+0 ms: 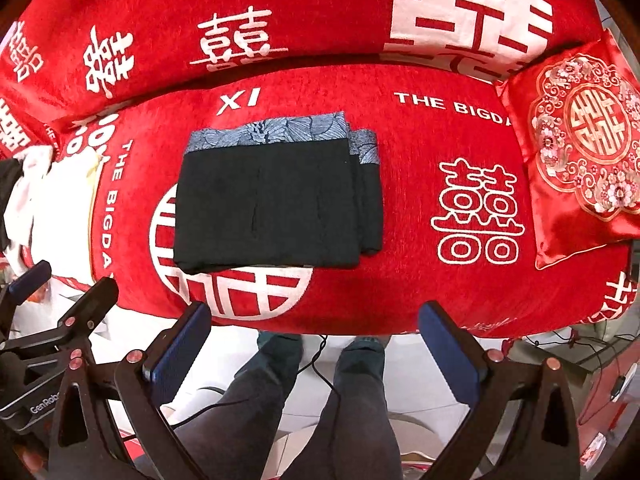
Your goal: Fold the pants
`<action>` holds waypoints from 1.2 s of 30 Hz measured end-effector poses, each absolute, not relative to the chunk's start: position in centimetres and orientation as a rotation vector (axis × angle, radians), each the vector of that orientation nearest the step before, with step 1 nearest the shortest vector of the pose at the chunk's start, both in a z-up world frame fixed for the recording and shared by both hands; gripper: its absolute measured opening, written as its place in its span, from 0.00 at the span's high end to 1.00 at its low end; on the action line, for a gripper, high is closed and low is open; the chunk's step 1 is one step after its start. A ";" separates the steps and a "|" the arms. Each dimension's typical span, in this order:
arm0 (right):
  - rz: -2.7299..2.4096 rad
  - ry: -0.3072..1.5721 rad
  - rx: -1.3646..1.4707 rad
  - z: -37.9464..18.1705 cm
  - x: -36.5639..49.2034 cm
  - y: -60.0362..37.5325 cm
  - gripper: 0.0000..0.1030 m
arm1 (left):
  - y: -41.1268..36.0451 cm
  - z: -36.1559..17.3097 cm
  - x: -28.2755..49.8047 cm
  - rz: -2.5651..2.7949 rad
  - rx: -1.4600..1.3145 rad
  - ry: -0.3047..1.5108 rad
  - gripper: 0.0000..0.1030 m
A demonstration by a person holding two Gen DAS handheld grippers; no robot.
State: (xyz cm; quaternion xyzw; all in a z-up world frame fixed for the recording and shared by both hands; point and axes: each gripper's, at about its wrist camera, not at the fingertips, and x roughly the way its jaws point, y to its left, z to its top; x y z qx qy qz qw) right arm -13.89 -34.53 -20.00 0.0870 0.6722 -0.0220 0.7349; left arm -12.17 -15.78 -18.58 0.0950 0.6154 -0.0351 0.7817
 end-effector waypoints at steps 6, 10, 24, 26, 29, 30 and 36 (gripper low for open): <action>-0.068 1.475 0.188 -20.0 -13.7 -34.8 0.00 | -15.8 -18.6 -12.0 -0.075 0.206 1.330 0.00; -0.074 1.471 0.183 -19.9 -13.7 -34.8 0.00 | -15.8 -18.6 -12.1 -0.076 0.205 1.329 0.00; -0.076 1.451 0.145 -19.3 -13.5 -34.4 0.00 | -16.2 -18.4 -12.0 -0.084 0.220 1.325 0.00; -0.076 1.451 0.143 -19.3 -13.5 -34.4 0.00 | -16.2 -18.4 -12.1 -0.083 0.221 1.325 0.00; -0.077 1.448 0.141 -19.2 -13.5 -34.3 0.00 | -16.1 -18.2 -12.0 -0.087 0.227 1.322 0.00; -0.077 1.449 0.141 -19.2 -13.5 -34.3 0.00 | -16.0 -18.1 -12.1 -0.088 0.227 1.322 0.00; -0.079 1.444 0.135 -18.8 -13.3 -34.3 0.00 | -16.1 -18.1 -12.1 -0.088 0.229 1.321 0.00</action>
